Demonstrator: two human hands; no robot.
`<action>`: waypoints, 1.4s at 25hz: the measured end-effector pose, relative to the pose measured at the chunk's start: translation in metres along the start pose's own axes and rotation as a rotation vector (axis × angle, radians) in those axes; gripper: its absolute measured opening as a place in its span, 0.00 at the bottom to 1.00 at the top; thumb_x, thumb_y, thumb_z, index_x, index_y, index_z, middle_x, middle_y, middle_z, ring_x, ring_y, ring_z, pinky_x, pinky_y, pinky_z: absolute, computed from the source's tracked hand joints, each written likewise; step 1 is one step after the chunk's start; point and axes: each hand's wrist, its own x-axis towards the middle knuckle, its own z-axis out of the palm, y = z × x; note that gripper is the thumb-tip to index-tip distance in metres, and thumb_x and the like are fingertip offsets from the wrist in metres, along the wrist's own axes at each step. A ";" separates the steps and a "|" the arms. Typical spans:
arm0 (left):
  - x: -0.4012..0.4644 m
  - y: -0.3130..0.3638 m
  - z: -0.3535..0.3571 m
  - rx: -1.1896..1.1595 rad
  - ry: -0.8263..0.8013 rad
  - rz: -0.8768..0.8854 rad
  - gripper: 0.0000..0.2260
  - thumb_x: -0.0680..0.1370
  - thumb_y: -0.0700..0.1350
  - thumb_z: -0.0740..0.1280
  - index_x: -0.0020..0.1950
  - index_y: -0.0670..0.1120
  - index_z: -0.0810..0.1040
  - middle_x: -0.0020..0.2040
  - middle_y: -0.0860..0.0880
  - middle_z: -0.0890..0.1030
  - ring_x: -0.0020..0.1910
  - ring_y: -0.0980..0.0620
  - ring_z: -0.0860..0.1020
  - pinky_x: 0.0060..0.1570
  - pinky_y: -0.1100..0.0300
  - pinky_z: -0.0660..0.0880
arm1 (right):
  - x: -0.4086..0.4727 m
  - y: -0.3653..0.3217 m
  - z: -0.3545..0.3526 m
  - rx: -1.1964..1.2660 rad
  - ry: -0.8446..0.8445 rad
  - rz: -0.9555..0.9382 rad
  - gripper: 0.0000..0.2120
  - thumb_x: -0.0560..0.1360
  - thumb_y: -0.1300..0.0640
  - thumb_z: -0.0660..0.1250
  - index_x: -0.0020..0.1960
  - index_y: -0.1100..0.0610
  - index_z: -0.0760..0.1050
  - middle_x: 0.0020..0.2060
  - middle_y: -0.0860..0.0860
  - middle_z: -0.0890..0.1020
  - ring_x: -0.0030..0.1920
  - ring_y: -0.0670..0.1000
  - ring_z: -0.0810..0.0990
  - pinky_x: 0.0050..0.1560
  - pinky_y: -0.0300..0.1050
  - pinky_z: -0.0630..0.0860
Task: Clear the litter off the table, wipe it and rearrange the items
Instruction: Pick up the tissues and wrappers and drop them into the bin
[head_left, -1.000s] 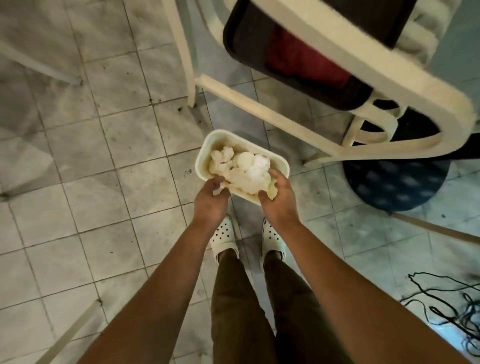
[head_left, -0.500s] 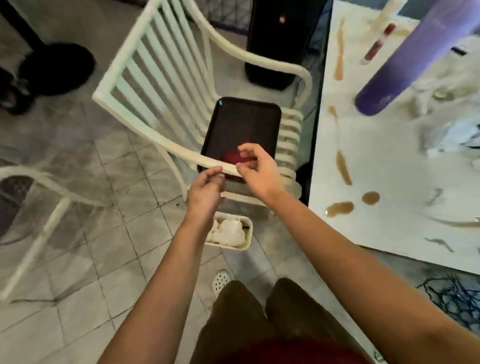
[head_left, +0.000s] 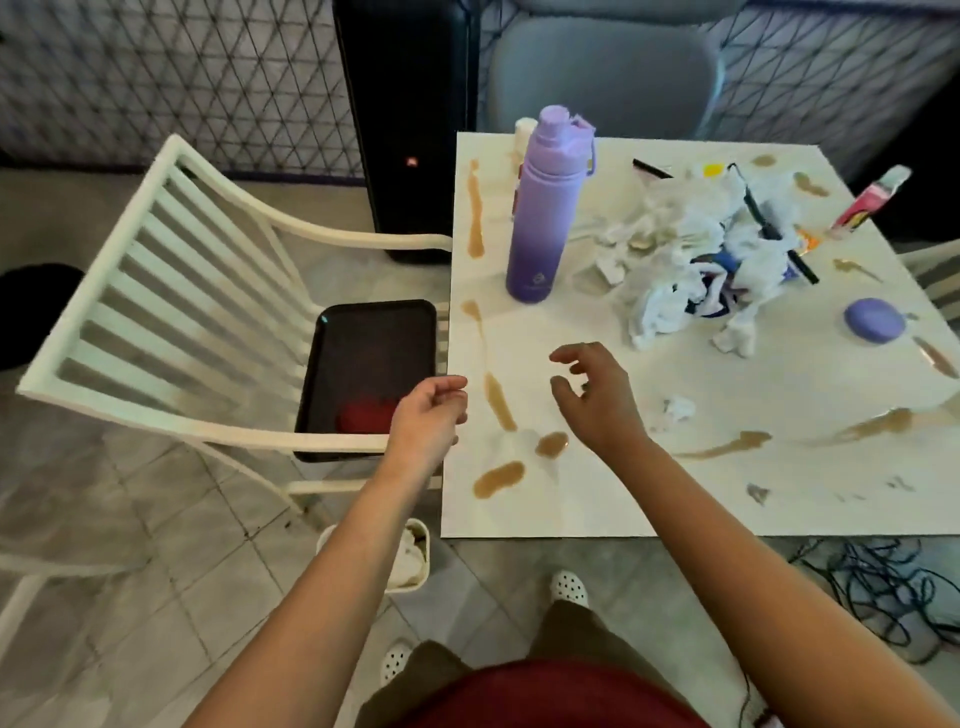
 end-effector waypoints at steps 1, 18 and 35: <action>0.003 0.006 0.025 0.018 -0.025 0.017 0.08 0.78 0.40 0.62 0.53 0.47 0.77 0.42 0.53 0.77 0.39 0.57 0.76 0.37 0.63 0.71 | 0.004 0.021 -0.020 -0.045 -0.003 0.009 0.12 0.72 0.66 0.65 0.54 0.58 0.76 0.52 0.52 0.76 0.48 0.49 0.73 0.46 0.34 0.66; 0.110 0.053 0.279 0.980 -0.121 0.606 0.36 0.72 0.45 0.69 0.75 0.56 0.55 0.77 0.46 0.48 0.71 0.39 0.58 0.66 0.51 0.65 | 0.117 0.235 -0.177 -0.482 -0.120 0.260 0.28 0.74 0.56 0.66 0.72 0.50 0.61 0.75 0.54 0.54 0.74 0.58 0.53 0.68 0.55 0.64; 0.120 0.013 0.270 0.972 0.201 0.752 0.11 0.68 0.51 0.71 0.46 0.47 0.77 0.54 0.45 0.72 0.54 0.46 0.70 0.51 0.55 0.70 | 0.108 0.263 -0.163 -0.507 -0.066 0.064 0.10 0.67 0.53 0.74 0.41 0.60 0.78 0.71 0.64 0.63 0.73 0.66 0.57 0.68 0.61 0.61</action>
